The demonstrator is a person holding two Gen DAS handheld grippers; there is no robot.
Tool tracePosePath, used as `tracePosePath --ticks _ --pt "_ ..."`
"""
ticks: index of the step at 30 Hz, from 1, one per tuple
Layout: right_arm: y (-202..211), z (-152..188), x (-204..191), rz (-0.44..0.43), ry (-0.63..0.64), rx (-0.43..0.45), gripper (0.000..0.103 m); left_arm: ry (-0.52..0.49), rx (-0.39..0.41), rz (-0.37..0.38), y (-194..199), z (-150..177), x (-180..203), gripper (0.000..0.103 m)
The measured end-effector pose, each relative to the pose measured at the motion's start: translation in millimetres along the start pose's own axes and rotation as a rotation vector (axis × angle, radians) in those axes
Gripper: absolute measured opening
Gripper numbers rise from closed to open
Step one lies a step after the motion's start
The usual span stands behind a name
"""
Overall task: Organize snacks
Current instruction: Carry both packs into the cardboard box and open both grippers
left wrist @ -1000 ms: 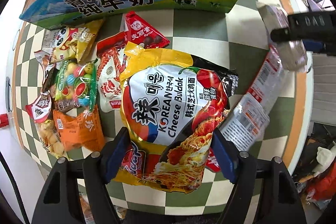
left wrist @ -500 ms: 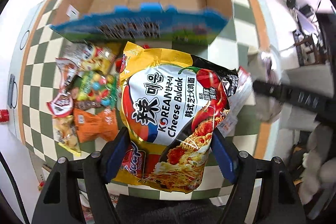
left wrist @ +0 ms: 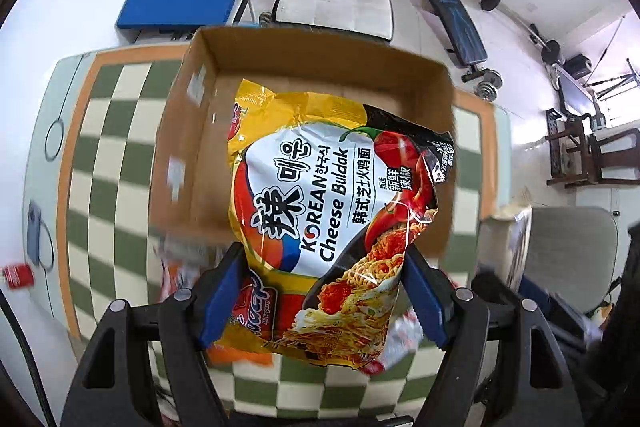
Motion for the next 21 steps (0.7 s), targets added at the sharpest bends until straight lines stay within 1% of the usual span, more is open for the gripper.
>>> tracePosePath --ticks 1,2,5,9,11,14,17,21 --pt "-16.3 -13.1 -9.6 0.014 -0.01 0.002 0.065 0.004 -0.014 0.007 -9.9 -14.7 -3.1 0.074" --pt "-22.2 -20.2 -12.8 0.023 -0.021 0.004 0.065 0.004 -0.033 0.017 -22.0 -29.1 -5.8 0.074" --pt "-61.7 -51.4 -26.6 0.053 -0.061 -0.003 0.065 0.018 -0.109 0.05 -58.3 -60.3 -15.4 0.074" --pt "-111.2 -80.0 -39.4 0.089 -0.084 -0.031 0.065 0.045 -0.204 0.085 -109.3 -84.9 -21.1 0.074" --pt "-135.1 -90.8 -43.5 0.111 -0.086 -0.043 0.065 0.055 -0.242 0.091 -133.4 -92.5 -24.1 0.074" --pt "-164.1 -103.9 -46.5 0.157 -0.07 -0.057 0.066 0.053 -0.277 0.093 -157.5 -100.4 -25.9 0.074" --pt "-188.0 -112.2 -45.7 0.185 -0.063 -0.074 0.066 0.053 -0.312 0.119 -172.2 -104.3 -24.2 0.074" --pt "-206.7 -119.3 -42.5 0.19 -0.066 -0.087 0.066 0.045 -0.343 0.143 -182.3 -102.9 -19.9 0.075"
Point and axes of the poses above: each gripper's, at about its wrist camera, not at the fingertips, and y roughly against the way its jaws point, x to its right, z to its underside, the point moved 3 cm from there along -y, roughly the way its jaws point, and after that the axes turned 8 degrees about x, right-handed, at the moved point
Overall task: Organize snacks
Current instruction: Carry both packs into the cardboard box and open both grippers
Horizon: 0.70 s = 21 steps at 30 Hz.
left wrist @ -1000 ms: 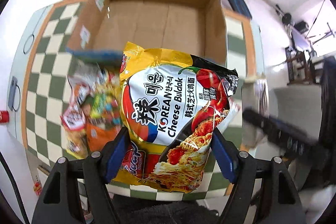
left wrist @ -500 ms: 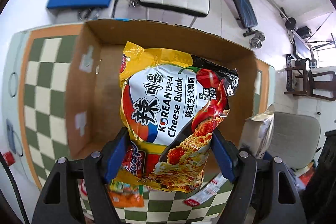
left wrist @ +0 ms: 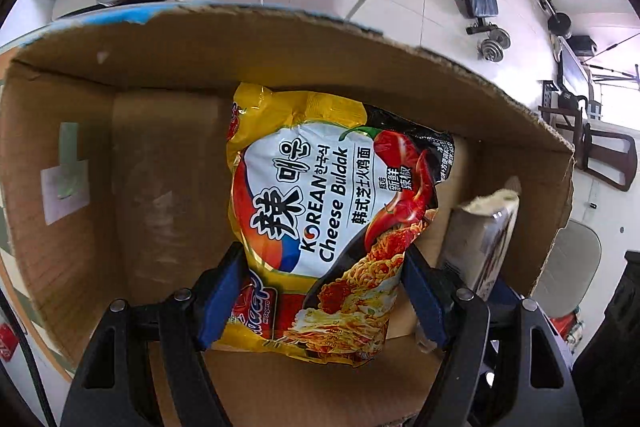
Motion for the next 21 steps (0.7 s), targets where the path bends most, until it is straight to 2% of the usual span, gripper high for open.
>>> tracePosePath --ticks 5,6,7,10,12,21 --pt "-13.0 -5.5 1.9 0.005 0.005 -0.008 0.068 -0.066 -0.029 0.003 -7.5 -1.8 7.0 0.075" --pt "-14.0 -5.6 1.5 0.019 0.016 -0.007 0.07 -0.076 -0.029 0.0 -8.1 -1.2 8.3 0.076" --pt "-15.5 -5.3 1.3 0.019 0.024 -0.008 0.082 -0.081 -0.028 -0.008 -8.7 -1.9 9.5 0.076" --pt "-13.9 -1.7 2.2 0.022 0.036 -0.012 0.087 -0.105 -0.005 -0.038 -6.5 -4.7 11.2 0.08" --pt "-12.4 -2.2 2.2 0.029 0.047 -0.007 0.093 -0.114 0.022 -0.037 0.5 -4.6 16.7 0.088" --pt "2.9 0.9 8.9 0.033 0.028 0.011 0.094 -0.145 0.113 -0.05 41.1 7.7 16.5 0.09"
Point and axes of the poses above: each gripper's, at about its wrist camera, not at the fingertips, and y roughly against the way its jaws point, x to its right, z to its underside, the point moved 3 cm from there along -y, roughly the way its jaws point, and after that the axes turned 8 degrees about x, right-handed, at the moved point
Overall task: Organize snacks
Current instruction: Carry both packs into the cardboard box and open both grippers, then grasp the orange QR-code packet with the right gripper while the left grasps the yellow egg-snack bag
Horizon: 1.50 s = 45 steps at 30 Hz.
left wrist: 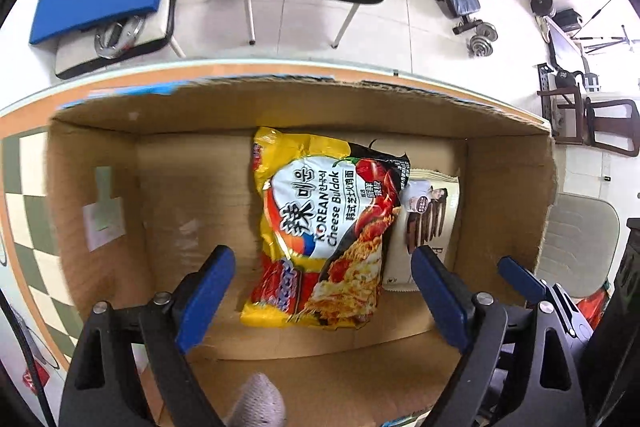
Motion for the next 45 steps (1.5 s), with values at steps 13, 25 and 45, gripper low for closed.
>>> tracePosePath --ticks 13,25,45 --pt "67.2 54.3 -14.4 -0.066 0.037 0.073 0.095 -0.002 0.267 -0.125 101.6 92.9 -32.3 0.09" --pt "71.9 203.1 -79.7 -0.164 0.411 -0.113 0.095 0.154 0.205 -0.313 95.1 279.4 -128.0 0.09" --pt "-55.2 382.9 -188.4 0.035 1.383 -0.401 0.082 0.34 -0.019 -0.361 -1.5 427.4 -218.6 0.09"
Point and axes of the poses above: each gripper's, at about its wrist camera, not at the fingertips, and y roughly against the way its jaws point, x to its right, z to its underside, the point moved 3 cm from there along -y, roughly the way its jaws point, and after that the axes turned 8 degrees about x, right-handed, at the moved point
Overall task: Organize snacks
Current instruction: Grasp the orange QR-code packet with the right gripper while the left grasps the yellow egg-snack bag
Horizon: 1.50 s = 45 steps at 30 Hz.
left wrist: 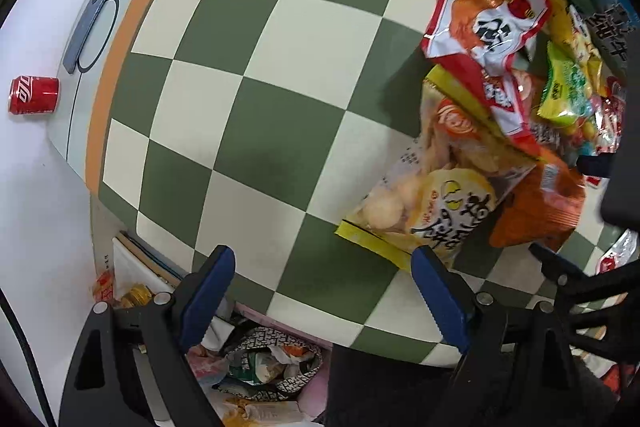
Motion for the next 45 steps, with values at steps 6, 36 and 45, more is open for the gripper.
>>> tracePosePath --ticks 6,36,45 --pt "-27.0 4.1 -8.4 0.026 -0.023 -0.039 0.056 -0.071 -0.003 0.027 -7.5 -2.5 12.2 0.09" --pt "-55.1 108.7 45.3 -0.239 -1.014 -0.006 0.046 -0.24 -0.008 0.023 -4.9 -43.8 106.0 0.033" --pt "-28.5 138.0 18.8 -0.286 -1.019 0.06 0.043 -0.241 0.044 0.051 30.1 -24.2 129.9 0.029"
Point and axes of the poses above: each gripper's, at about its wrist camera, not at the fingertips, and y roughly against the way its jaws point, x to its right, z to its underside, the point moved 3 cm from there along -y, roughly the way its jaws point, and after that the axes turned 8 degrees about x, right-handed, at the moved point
